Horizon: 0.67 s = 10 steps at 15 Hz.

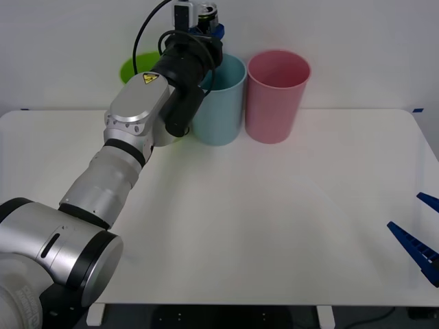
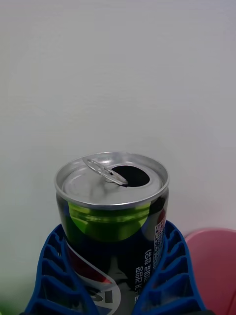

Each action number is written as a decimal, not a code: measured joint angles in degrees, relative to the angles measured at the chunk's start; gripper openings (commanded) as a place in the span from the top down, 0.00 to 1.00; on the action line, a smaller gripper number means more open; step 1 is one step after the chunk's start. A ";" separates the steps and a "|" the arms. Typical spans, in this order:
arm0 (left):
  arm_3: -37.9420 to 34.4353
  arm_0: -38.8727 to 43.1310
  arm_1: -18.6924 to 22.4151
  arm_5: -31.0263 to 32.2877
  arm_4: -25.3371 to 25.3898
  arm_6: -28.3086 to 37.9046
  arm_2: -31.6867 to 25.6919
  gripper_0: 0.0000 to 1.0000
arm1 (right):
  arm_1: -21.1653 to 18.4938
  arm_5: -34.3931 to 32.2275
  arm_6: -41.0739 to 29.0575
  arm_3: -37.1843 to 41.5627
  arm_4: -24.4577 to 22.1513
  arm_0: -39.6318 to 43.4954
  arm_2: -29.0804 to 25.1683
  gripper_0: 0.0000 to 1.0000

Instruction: Grasp the object on the table and drop it into the matching bin: aluminum can to the light blue bin, PET bottle to the pink bin.

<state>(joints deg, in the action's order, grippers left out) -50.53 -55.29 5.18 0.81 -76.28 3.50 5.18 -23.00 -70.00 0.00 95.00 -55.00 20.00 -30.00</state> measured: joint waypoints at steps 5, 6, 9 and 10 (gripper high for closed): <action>0.00 0.00 0.00 0.03 0.04 0.10 0.00 0.46 | 0.00 0.00 0.00 0.00 0.00 0.00 0.00 0.00; 0.00 0.00 0.00 0.03 0.04 0.08 0.00 0.00 | 0.00 0.00 0.00 0.00 0.00 0.00 0.00 0.00; 0.00 0.00 0.00 0.04 -0.04 -0.07 0.15 0.00 | 0.00 0.00 0.00 0.00 0.00 0.00 0.00 0.00; 0.00 0.00 0.00 0.04 0.04 -0.02 0.22 0.00 | 0.00 0.00 0.00 0.00 0.00 0.00 0.00 0.00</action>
<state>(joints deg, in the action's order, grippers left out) -50.53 -55.29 5.18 0.85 -76.24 3.48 5.40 -23.00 -70.00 0.00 95.00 -55.00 20.00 -30.00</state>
